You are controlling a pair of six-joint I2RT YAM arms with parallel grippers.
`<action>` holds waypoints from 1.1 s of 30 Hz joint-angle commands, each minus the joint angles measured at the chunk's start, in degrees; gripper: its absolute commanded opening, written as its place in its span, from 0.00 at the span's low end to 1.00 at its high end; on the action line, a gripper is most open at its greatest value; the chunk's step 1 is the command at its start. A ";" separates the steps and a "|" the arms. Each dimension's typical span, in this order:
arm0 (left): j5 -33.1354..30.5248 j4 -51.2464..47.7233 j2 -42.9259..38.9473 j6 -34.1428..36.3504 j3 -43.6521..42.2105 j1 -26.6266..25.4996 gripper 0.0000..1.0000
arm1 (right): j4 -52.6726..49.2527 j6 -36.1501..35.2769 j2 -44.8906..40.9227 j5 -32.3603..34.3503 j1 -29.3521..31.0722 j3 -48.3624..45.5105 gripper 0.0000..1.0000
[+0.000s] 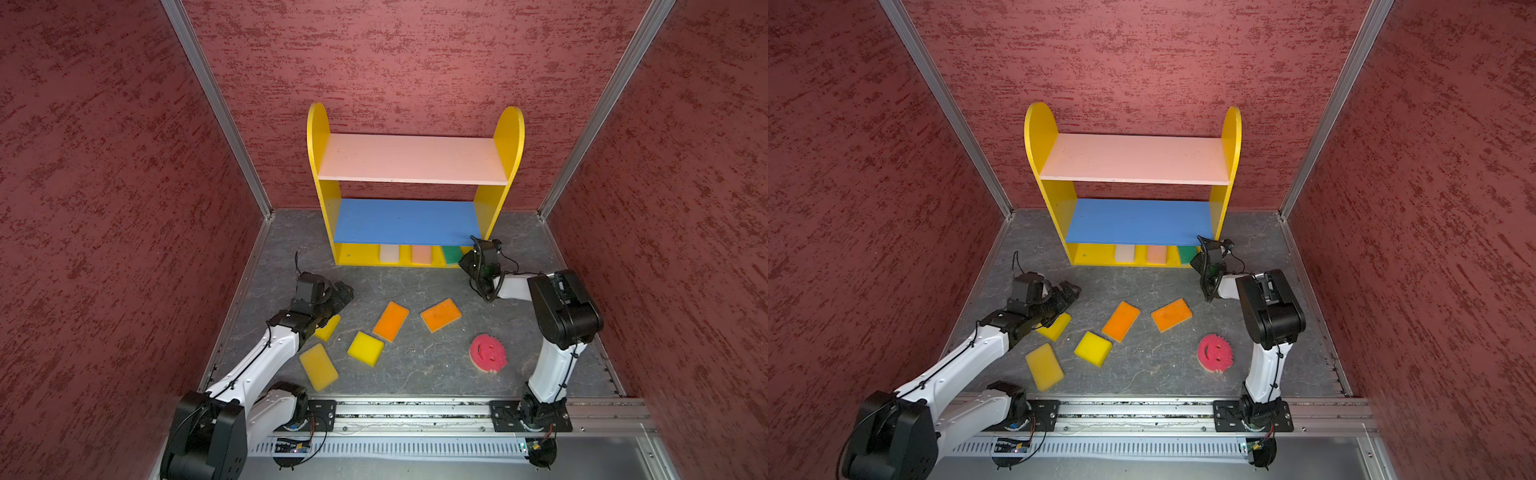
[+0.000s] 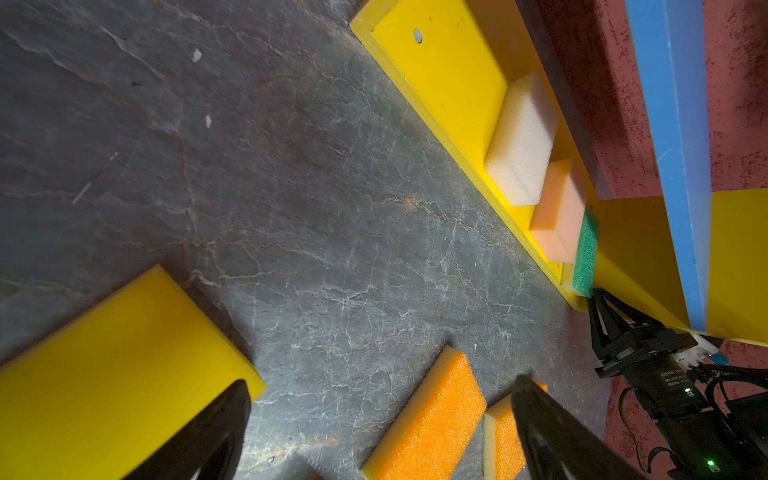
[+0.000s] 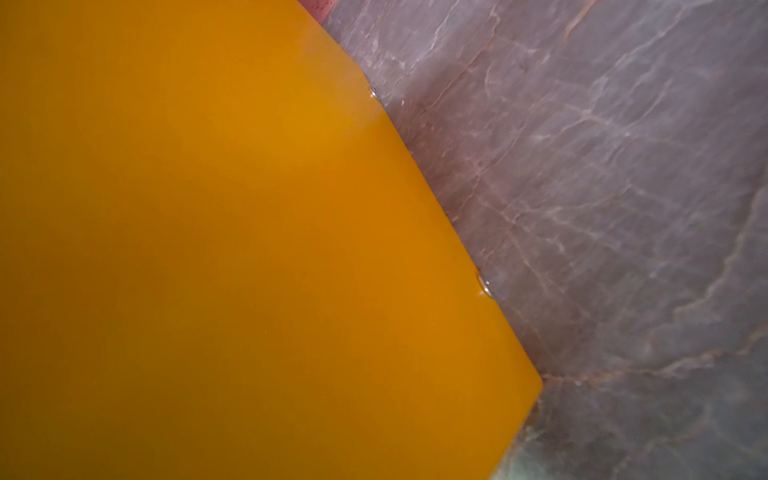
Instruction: Place and organize the cleaning sponges onto the shelf
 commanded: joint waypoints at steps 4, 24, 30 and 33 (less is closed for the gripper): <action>0.26 1.41 -0.20 -0.04 -0.74 0.34 0.97 | 1.54 -0.67 -3.42 -2.10 0.48 0.58 0.21; 0.05 1.41 0.11 -0.28 -0.75 -0.10 0.98 | 0.64 -1.11 2.43 -4.30 0.37 3.88 0.31; 0.27 2.11 1.09 -0.34 -0.78 -0.10 0.98 | 1.72 -0.41 2.82 -5.09 0.39 3.36 0.30; 0.35 2.20 1.12 -0.40 -0.75 -0.10 0.98 | 1.97 -0.37 2.81 -5.09 0.38 3.36 0.27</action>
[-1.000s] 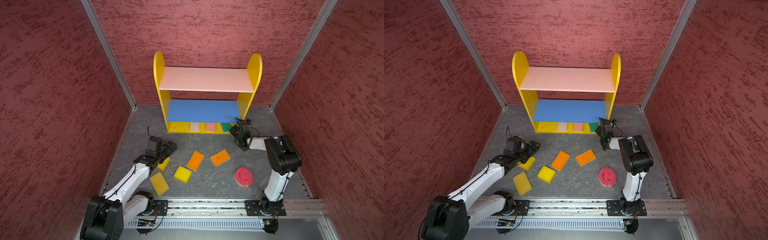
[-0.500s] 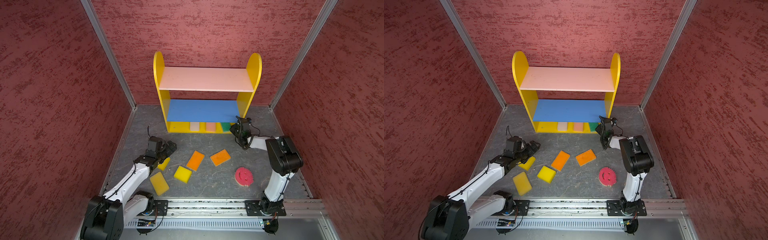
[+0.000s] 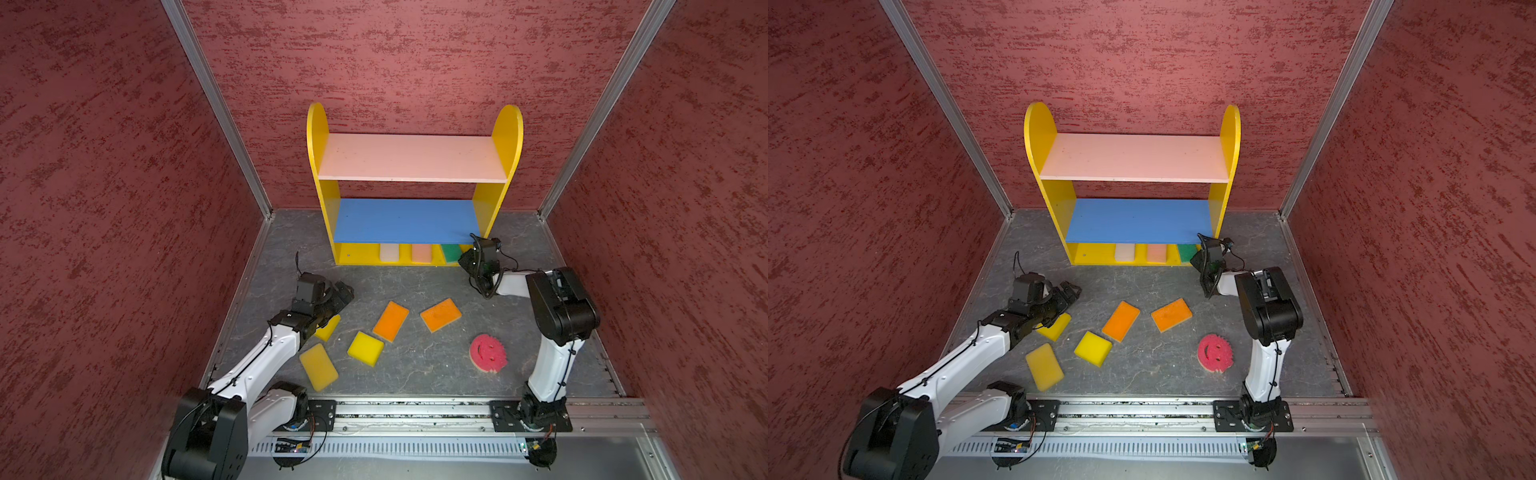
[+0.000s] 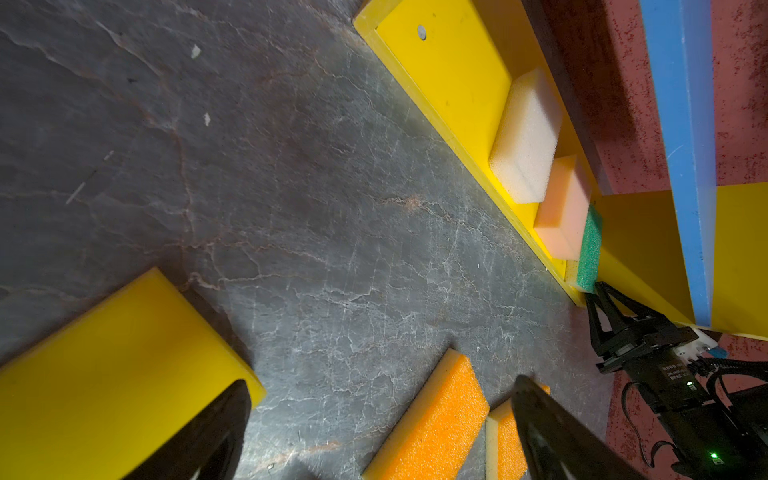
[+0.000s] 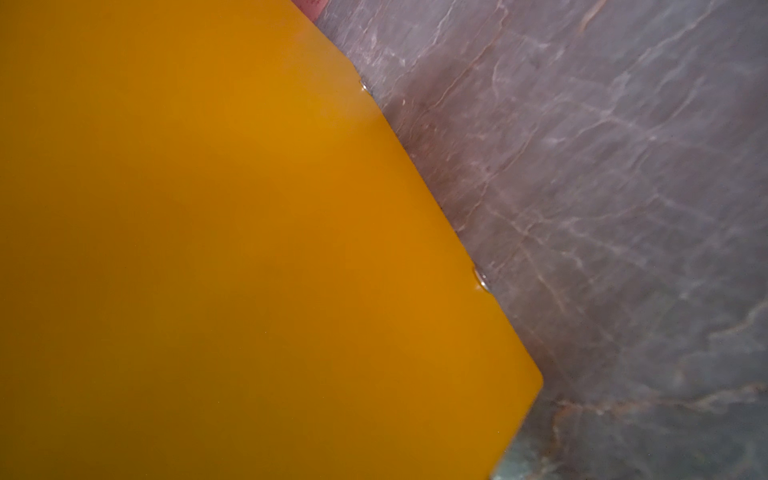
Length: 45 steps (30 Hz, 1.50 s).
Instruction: Place and organize the cleaning sponges onto the shelf
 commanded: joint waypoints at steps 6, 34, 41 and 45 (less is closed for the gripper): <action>0.21 1.07 -0.13 -0.38 -0.61 -0.08 0.98 | 3.78 -0.32 1.09 -4.32 0.96 1.07 0.20; 0.48 0.70 -0.63 -0.31 -0.41 -0.17 0.97 | 8.02 5.67 -2.55 -1.52 1.84 -4.10 0.00; 0.38 0.55 -1.09 -0.33 -0.62 -0.17 0.97 | 9.87 9.00 -2.90 0.32 2.07 -5.97 0.00; 0.25 0.42 -1.18 -0.31 -0.71 -0.17 0.98 | 10.64 10.19 -3.23 1.62 2.15 -6.64 0.00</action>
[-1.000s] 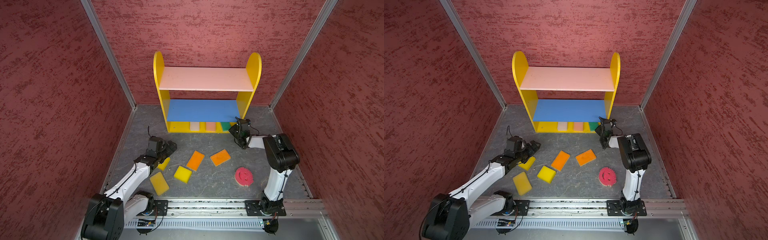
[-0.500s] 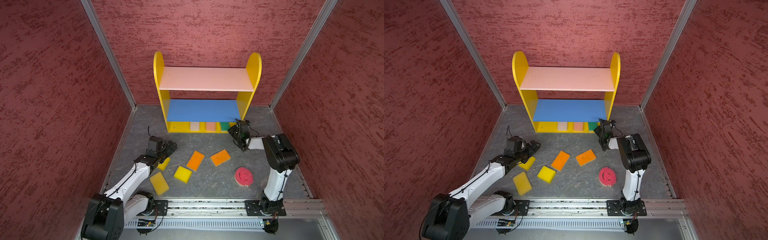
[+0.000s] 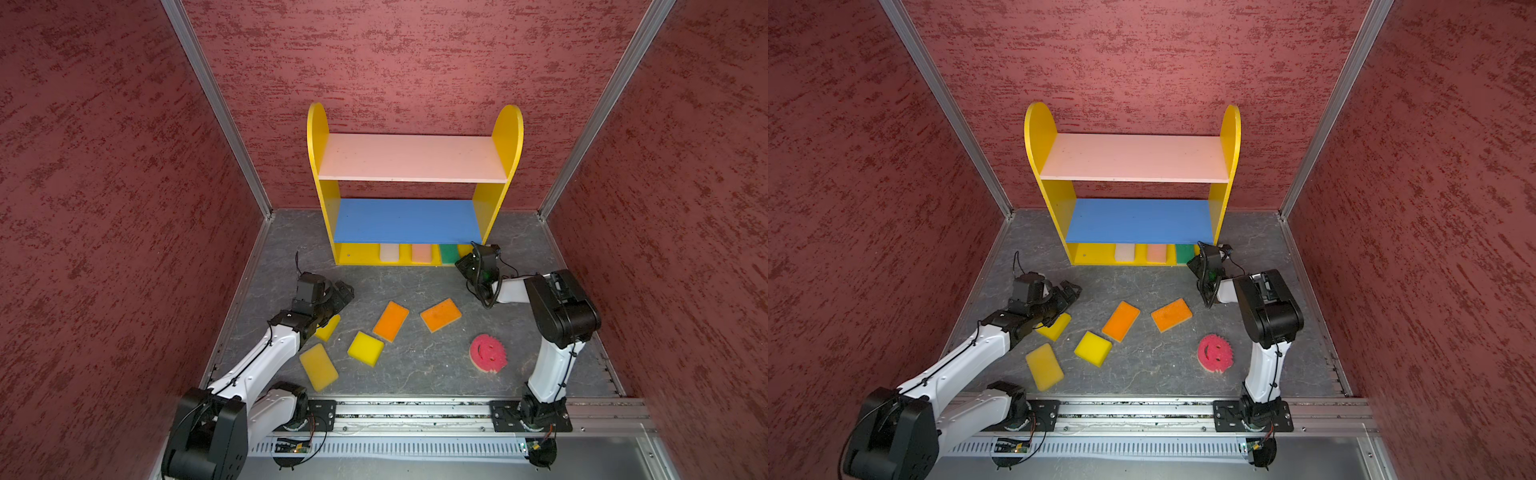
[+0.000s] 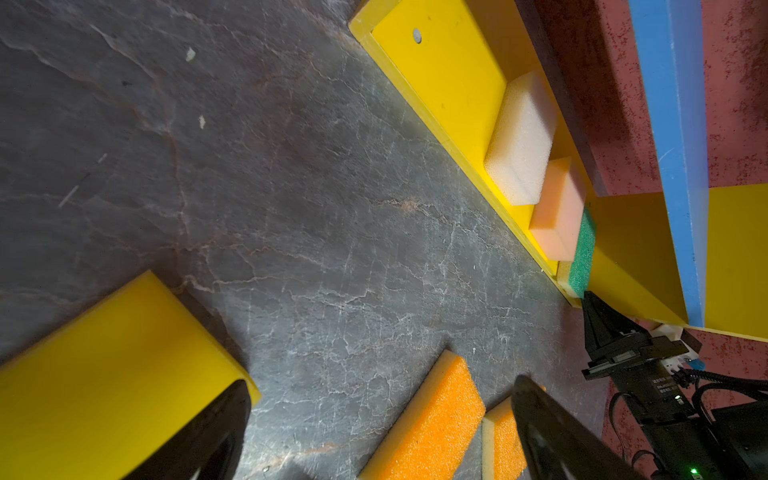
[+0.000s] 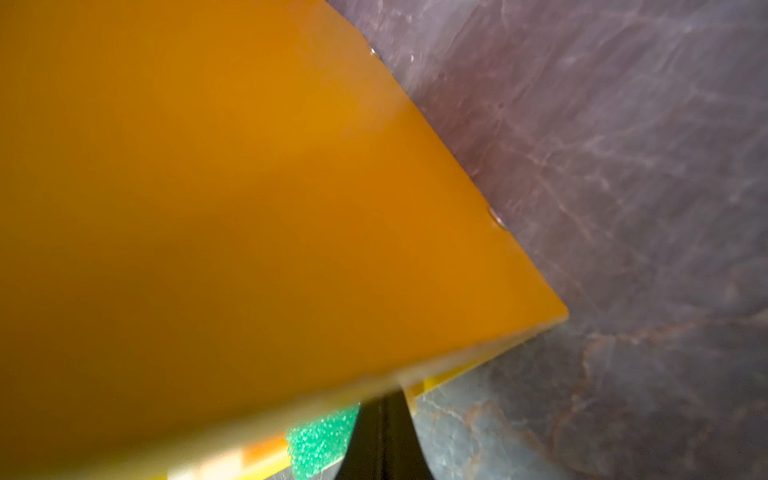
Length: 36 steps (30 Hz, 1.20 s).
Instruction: Place and organize the cleaning sponges onto the shelf
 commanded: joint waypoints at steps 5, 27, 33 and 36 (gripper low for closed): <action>0.14 -0.01 -0.92 -0.08 -0.82 -0.12 0.97 | 3.04 3.34 -2.73 5.25 0.86 -1.57 0.00; -0.02 -0.32 -1.35 -0.16 -1.13 -0.12 0.98 | 4.81 5.69 -0.90 7.06 0.82 -1.39 0.00; -0.17 -0.37 -1.47 -0.18 -0.97 -0.12 0.98 | 3.61 5.04 -0.58 6.90 0.59 -0.97 0.00; -0.09 -0.37 -1.29 -0.21 -0.80 -0.12 0.98 | 3.66 5.22 0.16 6.18 0.36 -0.50 0.00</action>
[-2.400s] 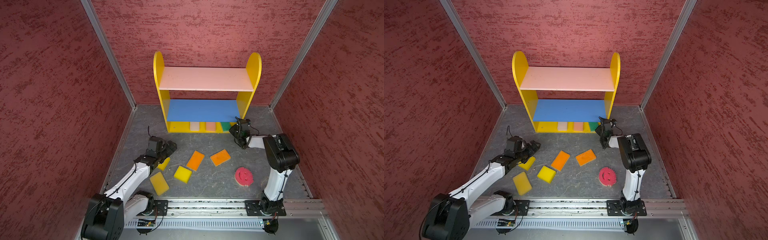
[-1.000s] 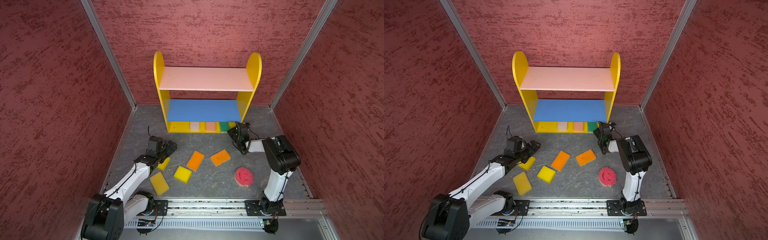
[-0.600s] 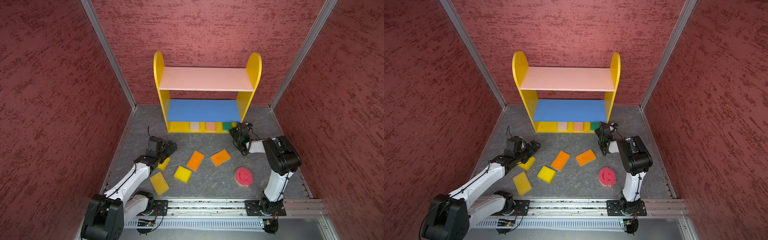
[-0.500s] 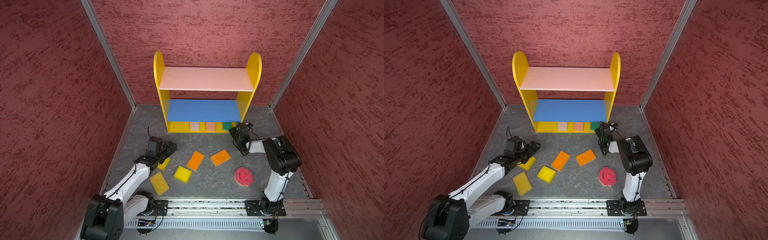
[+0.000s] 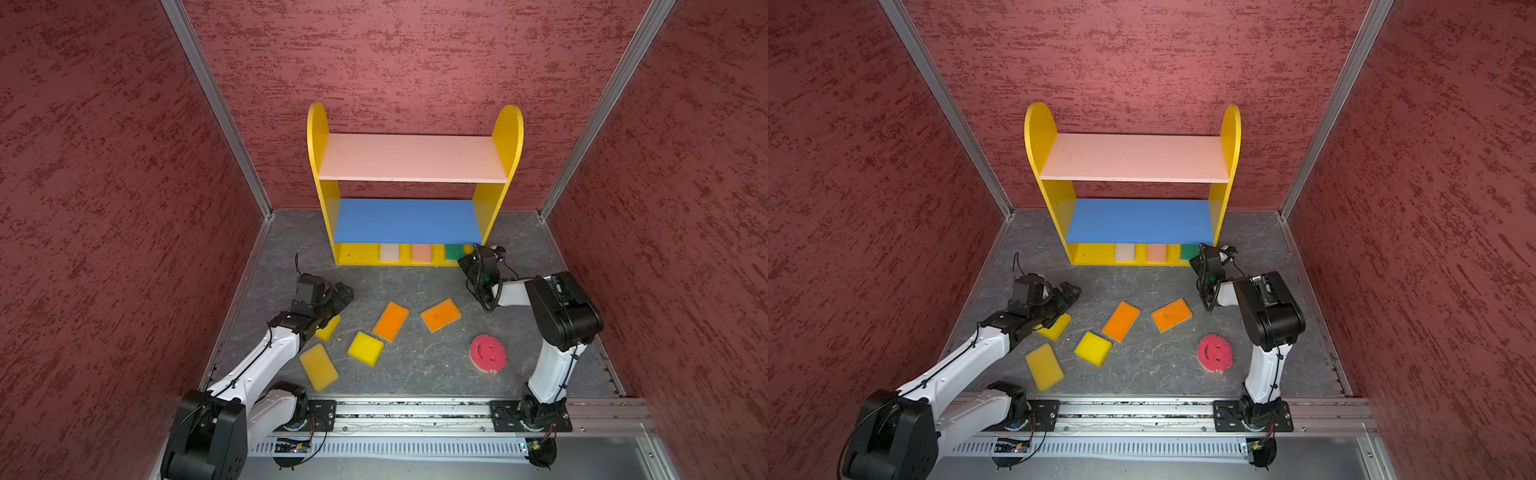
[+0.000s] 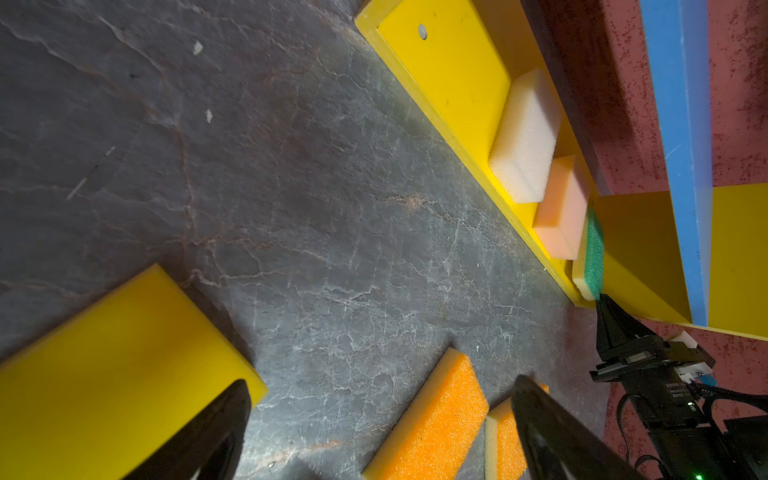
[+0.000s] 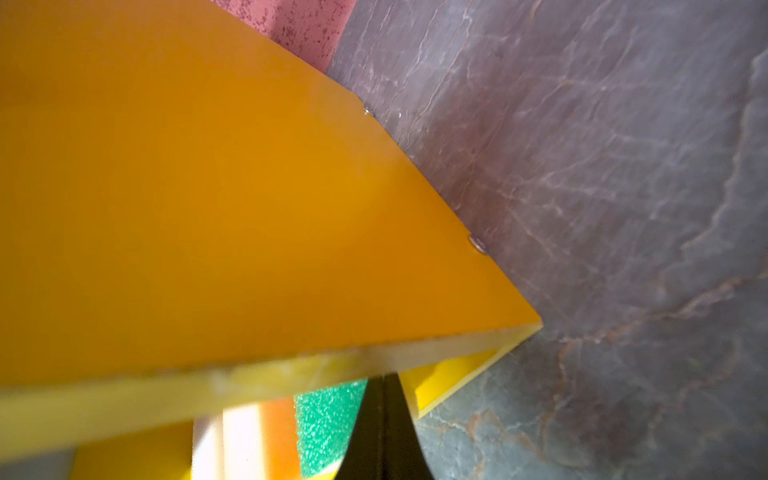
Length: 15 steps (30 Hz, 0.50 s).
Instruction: Place and organize the cleaning sponges onto the shelf
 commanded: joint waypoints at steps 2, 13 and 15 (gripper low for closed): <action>0.05 -0.34 -0.64 -0.09 0.02 -0.12 0.97 | 0.24 0.98 1.69 -0.38 -0.37 1.35 0.00; 0.24 0.02 0.08 -0.13 0.37 -0.12 0.98 | 0.25 1.31 1.72 -0.67 -1.36 1.11 0.00; 0.28 0.21 0.33 -0.17 0.46 -0.12 0.98 | 0.31 1.38 1.82 -0.78 -1.57 1.05 0.00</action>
